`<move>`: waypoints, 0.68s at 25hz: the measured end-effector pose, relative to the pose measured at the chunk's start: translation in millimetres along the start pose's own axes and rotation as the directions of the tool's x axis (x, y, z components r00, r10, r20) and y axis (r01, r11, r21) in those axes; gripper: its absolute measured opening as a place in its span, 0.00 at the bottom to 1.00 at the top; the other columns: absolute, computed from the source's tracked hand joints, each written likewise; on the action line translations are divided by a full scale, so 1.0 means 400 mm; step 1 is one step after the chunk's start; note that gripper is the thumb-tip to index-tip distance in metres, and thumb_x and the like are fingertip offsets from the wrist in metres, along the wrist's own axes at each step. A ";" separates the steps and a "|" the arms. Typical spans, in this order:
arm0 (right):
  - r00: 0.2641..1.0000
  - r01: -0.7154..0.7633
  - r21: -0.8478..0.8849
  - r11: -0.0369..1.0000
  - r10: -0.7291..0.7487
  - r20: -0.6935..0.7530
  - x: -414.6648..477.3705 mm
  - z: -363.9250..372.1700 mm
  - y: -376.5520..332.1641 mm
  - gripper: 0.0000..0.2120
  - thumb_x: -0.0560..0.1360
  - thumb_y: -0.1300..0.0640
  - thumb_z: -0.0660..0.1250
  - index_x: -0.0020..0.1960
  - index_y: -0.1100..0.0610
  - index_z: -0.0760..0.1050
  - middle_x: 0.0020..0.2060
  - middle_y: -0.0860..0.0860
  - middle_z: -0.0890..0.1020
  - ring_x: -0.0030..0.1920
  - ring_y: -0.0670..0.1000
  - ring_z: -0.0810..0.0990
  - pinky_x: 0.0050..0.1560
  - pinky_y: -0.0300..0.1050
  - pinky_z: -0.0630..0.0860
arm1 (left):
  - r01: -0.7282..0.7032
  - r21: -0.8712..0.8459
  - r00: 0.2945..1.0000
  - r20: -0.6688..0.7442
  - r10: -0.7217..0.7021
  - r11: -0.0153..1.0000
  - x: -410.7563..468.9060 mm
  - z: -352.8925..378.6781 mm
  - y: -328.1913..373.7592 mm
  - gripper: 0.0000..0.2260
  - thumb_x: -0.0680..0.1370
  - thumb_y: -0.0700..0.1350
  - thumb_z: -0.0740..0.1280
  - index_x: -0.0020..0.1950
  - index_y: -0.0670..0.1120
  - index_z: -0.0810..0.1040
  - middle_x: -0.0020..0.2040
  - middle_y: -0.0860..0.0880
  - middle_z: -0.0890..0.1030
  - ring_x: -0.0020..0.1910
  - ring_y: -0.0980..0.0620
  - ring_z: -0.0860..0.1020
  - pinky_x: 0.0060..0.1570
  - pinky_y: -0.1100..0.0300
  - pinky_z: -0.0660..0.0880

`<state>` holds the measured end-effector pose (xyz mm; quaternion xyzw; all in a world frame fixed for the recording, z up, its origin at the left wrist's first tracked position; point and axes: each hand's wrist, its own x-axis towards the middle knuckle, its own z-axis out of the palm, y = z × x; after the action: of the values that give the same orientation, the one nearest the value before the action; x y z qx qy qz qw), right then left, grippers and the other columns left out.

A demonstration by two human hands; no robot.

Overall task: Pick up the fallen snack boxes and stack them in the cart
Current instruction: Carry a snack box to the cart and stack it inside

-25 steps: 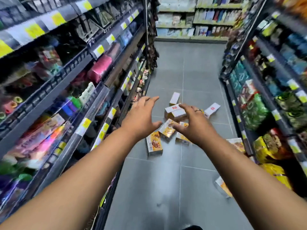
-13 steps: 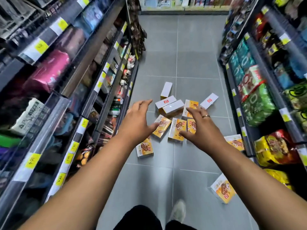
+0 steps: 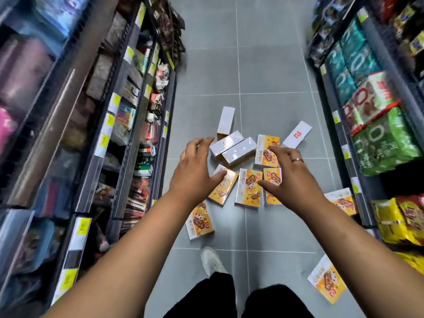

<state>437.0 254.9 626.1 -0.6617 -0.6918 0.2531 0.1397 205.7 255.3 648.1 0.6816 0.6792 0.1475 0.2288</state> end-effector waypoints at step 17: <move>0.990 0.068 -0.173 0.983 -0.046 0.131 0.711 0.563 0.533 0.45 0.67 0.47 0.78 0.76 0.49 0.58 0.74 0.56 0.60 0.68 0.61 0.68 0.62 0.52 0.71 | 0.139 0.007 0.990 0.013 -0.139 0.990 0.641 0.765 -0.323 0.40 0.70 0.58 0.74 0.76 0.54 0.58 0.73 0.48 0.63 0.70 0.46 0.66 0.63 0.51 0.70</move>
<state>473.7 497.3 284.1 -0.6340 -0.7377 0.2279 0.0438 260.1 472.4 293.1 0.6342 0.7239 0.1245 0.2413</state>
